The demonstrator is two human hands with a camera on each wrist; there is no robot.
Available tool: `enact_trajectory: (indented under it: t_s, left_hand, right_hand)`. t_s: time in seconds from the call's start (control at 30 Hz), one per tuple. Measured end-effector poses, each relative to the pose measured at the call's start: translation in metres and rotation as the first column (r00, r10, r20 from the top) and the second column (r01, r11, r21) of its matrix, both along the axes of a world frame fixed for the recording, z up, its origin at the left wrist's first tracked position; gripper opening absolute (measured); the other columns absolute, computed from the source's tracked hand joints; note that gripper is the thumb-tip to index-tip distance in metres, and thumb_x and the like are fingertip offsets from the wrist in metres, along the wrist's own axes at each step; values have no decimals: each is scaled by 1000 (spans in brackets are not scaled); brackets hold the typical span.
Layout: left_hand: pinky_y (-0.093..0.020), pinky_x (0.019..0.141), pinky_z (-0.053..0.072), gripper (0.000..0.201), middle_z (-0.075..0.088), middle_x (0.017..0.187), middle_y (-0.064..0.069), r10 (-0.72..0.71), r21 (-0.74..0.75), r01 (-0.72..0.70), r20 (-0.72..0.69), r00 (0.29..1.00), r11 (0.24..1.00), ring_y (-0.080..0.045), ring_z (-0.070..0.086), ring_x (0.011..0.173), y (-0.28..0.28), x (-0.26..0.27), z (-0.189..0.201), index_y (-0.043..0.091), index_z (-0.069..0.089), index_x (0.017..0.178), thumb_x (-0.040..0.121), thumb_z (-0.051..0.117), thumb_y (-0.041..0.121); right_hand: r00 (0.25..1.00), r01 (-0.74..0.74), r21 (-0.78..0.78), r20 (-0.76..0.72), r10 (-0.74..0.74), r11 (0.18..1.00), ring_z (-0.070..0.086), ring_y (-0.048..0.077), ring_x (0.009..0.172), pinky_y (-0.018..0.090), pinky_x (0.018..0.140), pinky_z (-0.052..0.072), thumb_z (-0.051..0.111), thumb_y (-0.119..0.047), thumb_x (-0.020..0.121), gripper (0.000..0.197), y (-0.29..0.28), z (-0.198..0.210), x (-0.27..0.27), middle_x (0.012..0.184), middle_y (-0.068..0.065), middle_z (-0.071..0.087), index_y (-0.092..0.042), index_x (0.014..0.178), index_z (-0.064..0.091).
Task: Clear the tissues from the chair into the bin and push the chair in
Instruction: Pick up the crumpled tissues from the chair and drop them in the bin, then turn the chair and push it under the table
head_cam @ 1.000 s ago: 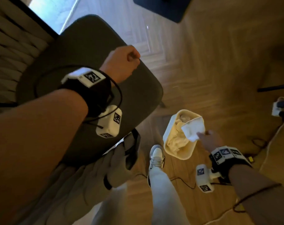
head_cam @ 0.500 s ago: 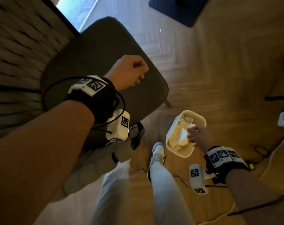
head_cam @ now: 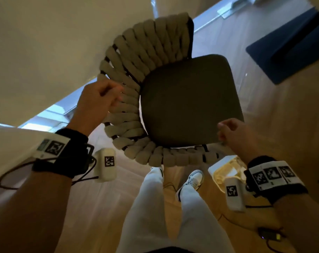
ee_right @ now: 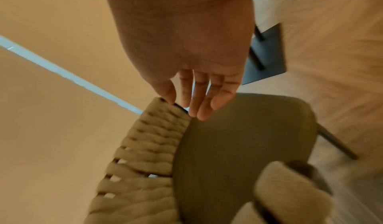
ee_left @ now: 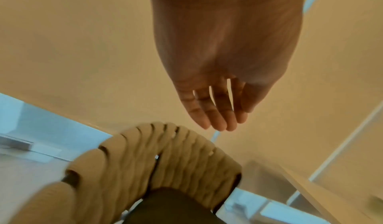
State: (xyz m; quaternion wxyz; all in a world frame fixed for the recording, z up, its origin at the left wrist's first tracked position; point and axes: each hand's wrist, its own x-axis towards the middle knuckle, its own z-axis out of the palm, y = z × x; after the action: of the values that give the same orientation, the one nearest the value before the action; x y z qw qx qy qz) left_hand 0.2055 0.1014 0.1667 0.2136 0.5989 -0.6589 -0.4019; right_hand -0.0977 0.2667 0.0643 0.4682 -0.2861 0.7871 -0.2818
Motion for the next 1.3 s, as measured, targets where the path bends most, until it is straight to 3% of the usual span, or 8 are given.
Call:
enact_trajectory:
  t_s: [0.17,0.4,0.53,0.7,0.87,1.0,1.17,1.3]
  left_hand:
    - [-29,67,52,17,66,69,3,157,28,-156,-28,987,987,-5,58,59,5,97,0,14,69,87,93,53,13]
    - [-28,62,50,26,67,61,5,216,94,-212,-29,976,973,-4,58,54,-12,179,-23,28,67,76,92,55,13]
    - [-29,63,49,22,65,71,-9,202,118,-198,-28,979,973,-15,58,60,-23,186,-16,23,66,78,93,53,12]
    - [-25,62,48,16,66,73,-8,108,90,-112,45,993,990,-19,59,63,-40,175,-21,13,67,86,93,53,13]
    - [-33,70,50,15,69,80,-9,-100,122,78,190,977,990,-23,61,73,-72,154,-54,9,67,87,91,54,17]
    - [-40,76,47,15,65,93,-11,-430,44,473,497,754,880,-31,59,87,-103,142,-77,10,65,95,89,56,22]
    - [-42,84,49,25,68,95,-10,-649,-133,869,615,449,476,-30,61,89,-148,134,-87,14,69,92,81,66,36]
    - [-38,101,41,52,64,115,-3,-784,-24,989,608,128,143,-23,55,108,-186,144,-118,21,64,110,81,53,63]
  right_hand:
    - [972,-231,-33,-47,229,972,64,10,78,17,63,44,55,-27,93,11,-53,38,85,84,-3,66,-19,96,62]
    - [937,-334,-49,-122,327,941,65,16,79,23,69,49,55,-26,94,15,-108,55,167,85,1,68,-14,95,63]
    - [933,-341,-18,-129,336,940,64,17,80,30,77,53,55,-26,93,13,-125,56,194,87,2,66,-15,96,62]
    - [912,-402,33,-78,404,915,66,20,84,41,83,56,55,-27,93,15,-145,33,220,90,3,68,-15,97,63]
    - [912,-399,96,-61,405,912,57,13,68,22,59,43,53,-25,94,8,-152,6,244,82,-2,62,-18,93,57]
    - [930,-353,158,-48,364,922,63,22,88,30,75,47,48,-24,95,19,-155,-13,271,101,7,67,-12,105,59]
    - [987,-55,221,-133,86,974,62,30,96,42,87,50,49,-26,91,9,-170,-21,294,106,10,67,-20,92,56]
    - [960,169,199,-254,-116,965,59,30,99,48,89,48,49,-30,89,20,-180,-26,339,108,10,64,-18,102,59]
